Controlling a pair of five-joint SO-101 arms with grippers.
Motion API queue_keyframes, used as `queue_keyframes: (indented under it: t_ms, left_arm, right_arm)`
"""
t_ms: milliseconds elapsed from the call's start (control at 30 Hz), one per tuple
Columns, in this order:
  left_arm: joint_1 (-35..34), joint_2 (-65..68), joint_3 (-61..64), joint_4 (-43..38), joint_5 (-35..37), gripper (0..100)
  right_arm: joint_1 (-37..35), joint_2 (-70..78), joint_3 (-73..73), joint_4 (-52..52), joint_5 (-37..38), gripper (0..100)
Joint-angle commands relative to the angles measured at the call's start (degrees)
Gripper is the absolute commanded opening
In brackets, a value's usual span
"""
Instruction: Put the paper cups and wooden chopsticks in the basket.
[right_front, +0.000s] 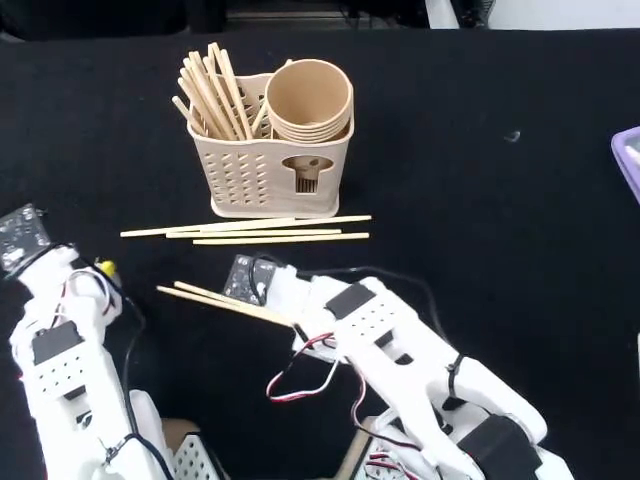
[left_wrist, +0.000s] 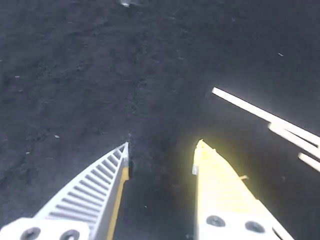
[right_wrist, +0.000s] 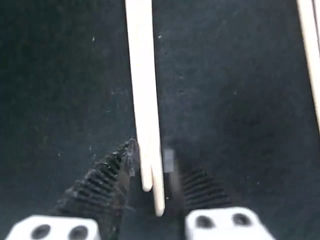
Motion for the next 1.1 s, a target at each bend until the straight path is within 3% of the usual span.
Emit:
queue_keyframes:
  t_ms: [0, 100, 267, 667, 867, 1067]
  left_arm:
    - [-2.95, -0.44, -0.66, -2.20, 2.73, 21]
    - [-4.26, -0.44, -0.84, -2.11, 4.04, 21]
    - [-4.00, -0.44, -0.66, -2.11, 4.48, 21]
    - [-4.35, -0.44, -0.66, -2.02, 4.48, 21]
    - [-4.35, -0.44, -0.66, -1.85, 4.48, 21]
    - [-4.35, -0.44, -0.84, -1.85, 4.48, 21]
  right_arm:
    - [-0.18, -2.68, -3.74, 1.85, -1.67, 26.5]
    - [-2.99, -2.33, -6.29, 2.46, -1.85, 24.6]
    - [-7.56, -2.07, -10.77, -1.93, -11.96, 26.4]
    - [-12.84, 18.07, -19.21, -7.74, -10.90, 27.2]
    - [-10.46, 27.38, -24.66, -9.14, -10.81, 26.7]
    - [-11.43, 31.08, -29.32, -1.85, -6.59, 8.7]
